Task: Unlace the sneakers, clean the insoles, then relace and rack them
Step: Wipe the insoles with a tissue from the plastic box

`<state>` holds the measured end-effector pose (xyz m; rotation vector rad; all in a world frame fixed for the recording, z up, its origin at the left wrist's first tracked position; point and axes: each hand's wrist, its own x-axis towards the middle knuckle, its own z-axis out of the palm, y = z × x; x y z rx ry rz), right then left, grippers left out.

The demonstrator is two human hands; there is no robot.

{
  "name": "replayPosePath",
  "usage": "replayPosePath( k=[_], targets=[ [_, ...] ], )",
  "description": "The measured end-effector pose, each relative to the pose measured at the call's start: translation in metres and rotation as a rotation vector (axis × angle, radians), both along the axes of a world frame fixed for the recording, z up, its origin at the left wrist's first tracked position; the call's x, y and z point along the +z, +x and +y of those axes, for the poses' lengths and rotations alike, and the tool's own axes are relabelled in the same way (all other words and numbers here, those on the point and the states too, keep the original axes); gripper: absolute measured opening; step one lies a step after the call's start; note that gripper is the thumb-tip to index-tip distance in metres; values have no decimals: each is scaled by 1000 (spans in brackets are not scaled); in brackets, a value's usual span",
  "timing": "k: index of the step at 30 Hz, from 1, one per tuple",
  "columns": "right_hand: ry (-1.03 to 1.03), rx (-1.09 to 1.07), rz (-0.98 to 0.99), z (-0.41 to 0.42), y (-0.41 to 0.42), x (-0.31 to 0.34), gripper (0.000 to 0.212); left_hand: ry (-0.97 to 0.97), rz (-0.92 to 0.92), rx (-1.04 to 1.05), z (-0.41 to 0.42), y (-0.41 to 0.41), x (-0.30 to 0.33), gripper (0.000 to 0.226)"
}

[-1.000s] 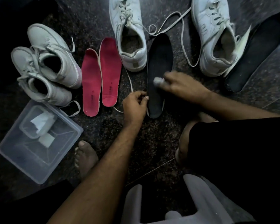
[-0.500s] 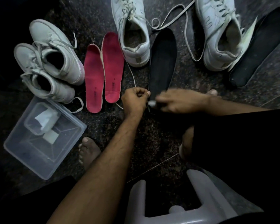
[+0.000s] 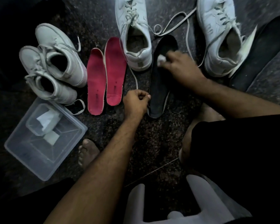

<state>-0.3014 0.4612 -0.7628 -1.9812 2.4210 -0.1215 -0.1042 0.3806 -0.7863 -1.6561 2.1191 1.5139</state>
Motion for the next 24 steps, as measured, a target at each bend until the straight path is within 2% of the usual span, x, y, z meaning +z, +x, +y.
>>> replayPosePath(
  k=[1, 2, 4, 5, 6, 7, 8, 10, 11, 12, 13, 15, 16, 17, 18, 20, 21, 23, 24],
  targets=[
    [2, -108, -9, -3, -5, 0, 33, -3, -5, -3, 0, 1, 0, 15],
    [3, -93, -3, -5, -7, -1, 33, -4, -8, -4, 1, 1, 0, 16],
    [-32, 301, -27, -1, 6, -2, 31, -11, -21, -10, 1, 2, -1, 16],
    [17, 536, -37, 7, 17, -3, 29, -19, -26, -13, 1, 2, -2, 17],
    [67, 673, -39, 17, 24, -6, 28, -24, -31, -15, 0, 2, -2, 17],
    [87, 659, 3, 24, 26, -8, 28, -21, -34, -12, 0, 1, -2, 17],
    [78, 494, 0, 26, 21, -12, 28, -15, -39, -9, 0, -1, 0, 17],
    [49, -29, -3, 22, 1, -11, 29, -13, -59, -14, 0, -3, 2, 17],
    [39, -186, -14, 21, -8, -10, 31, -17, -73, -24, -1, -4, 3, 16],
    [23, -195, 1, 24, -10, -9, 33, -19, -90, -33, -1, -4, 5, 13],
    [-15, -73, -7, 26, -9, -7, 34, -22, -113, -36, -1, -5, 8, 11],
    [-19, 397, -36, 34, -2, -3, 36, -35, -173, -41, -1, -10, 16, 11],
    [36, 565, -11, 39, 5, -1, 38, -59, -211, -63, 0, -12, 19, 12],
    [45, 617, 20, 44, 9, 2, 40, -91, -252, -98, 1, -15, 23, 12],
    [17, 524, 44, 43, 6, -3, 39, -121, -288, -129, 2, -17, 27, 12],
    [52, 9, 27, 36, -10, -3, 30, -170, -348, -185, 3, -24, 32, 11],
    [73, -174, -8, 31, -17, 1, 30, -188, -375, -214, 3, -27, 33, 13],
    [96, -160, 28, 31, -21, 5, 38, -203, -418, -265, 4, -33, 36, 18],
    [70, -13, 49, 28, -19, 6, 39, -202, -434, -276, 6, -35, 37, 21]
  ],
)
